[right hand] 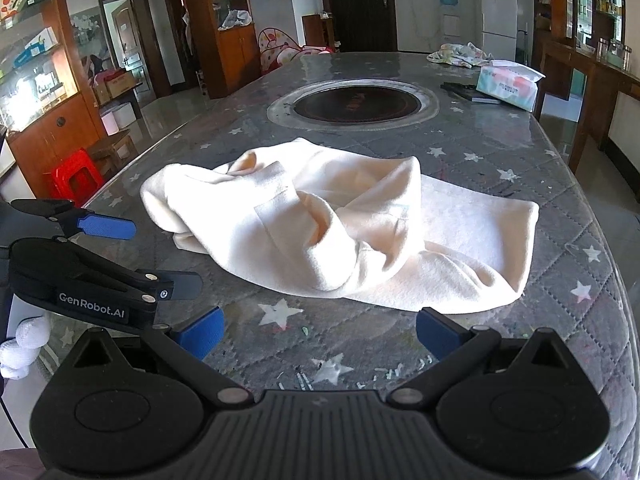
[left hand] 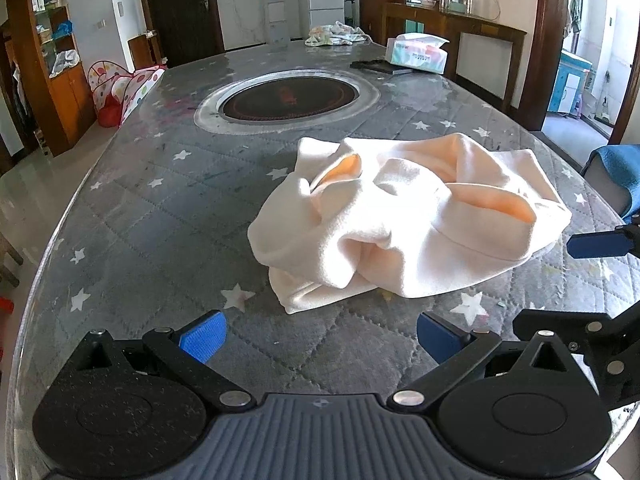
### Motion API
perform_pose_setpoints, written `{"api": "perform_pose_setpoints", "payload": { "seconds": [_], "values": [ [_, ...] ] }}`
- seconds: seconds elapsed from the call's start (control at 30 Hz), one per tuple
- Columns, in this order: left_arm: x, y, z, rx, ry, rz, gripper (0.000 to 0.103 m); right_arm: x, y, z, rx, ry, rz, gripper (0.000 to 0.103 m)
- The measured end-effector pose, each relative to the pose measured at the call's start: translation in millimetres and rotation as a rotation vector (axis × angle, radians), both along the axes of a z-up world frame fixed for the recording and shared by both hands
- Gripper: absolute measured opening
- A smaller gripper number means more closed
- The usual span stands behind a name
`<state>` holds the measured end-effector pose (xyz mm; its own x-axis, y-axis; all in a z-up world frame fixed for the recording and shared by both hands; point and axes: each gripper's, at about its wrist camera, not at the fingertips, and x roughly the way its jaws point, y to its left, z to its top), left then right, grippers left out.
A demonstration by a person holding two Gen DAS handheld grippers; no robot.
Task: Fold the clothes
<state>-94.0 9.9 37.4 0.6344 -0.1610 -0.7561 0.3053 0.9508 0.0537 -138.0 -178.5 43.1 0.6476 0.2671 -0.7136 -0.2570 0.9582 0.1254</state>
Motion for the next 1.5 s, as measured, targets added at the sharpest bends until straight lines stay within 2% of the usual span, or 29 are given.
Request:
{"api": "perform_pose_setpoints", "payload": {
  "seconds": [0.4,0.53,0.73,0.9,0.97,1.13,1.2,1.27,1.3,1.37,1.47,1.5],
  "values": [
    [5,8,11,-0.016,-0.001,-0.008,0.103,12,-5,9,0.021,-0.02,0.017,0.103],
    [7,17,25,-0.044,-0.01,-0.015,0.103,21,-10,20,0.045,-0.041,0.035,0.103],
    [17,32,53,-0.088,-0.072,-0.023,0.103,56,-20,41,0.036,-0.092,0.039,0.1],
    [42,41,60,-0.083,-0.117,0.001,0.099,109,-23,36,-0.005,-0.069,0.019,0.087],
    [55,43,60,-0.08,-0.12,0.013,0.092,128,-24,31,-0.01,-0.047,0.014,0.083],
    [90,47,46,-0.129,-0.051,0.035,0.07,171,-23,11,0.004,0.031,0.028,0.07],
    [102,47,40,-0.153,-0.023,0.034,0.063,182,-24,2,0.021,0.071,0.035,0.058],
    [109,44,34,-0.173,0.0,0.019,0.059,186,-24,-5,0.037,0.102,0.048,0.051],
    [112,42,31,-0.18,0.012,0.011,0.059,185,-24,-6,0.037,0.108,0.054,0.039],
    [119,39,26,-0.196,0.034,-0.006,0.056,181,-24,-8,0.035,0.117,0.065,0.023],
    [122,35,20,-0.202,0.058,-0.033,0.037,163,-27,-2,0.009,0.087,0.065,0.006],
    [122,33,18,-0.202,0.065,-0.042,0.029,156,-29,3,0.001,0.071,0.063,0.004]
  ]
}}
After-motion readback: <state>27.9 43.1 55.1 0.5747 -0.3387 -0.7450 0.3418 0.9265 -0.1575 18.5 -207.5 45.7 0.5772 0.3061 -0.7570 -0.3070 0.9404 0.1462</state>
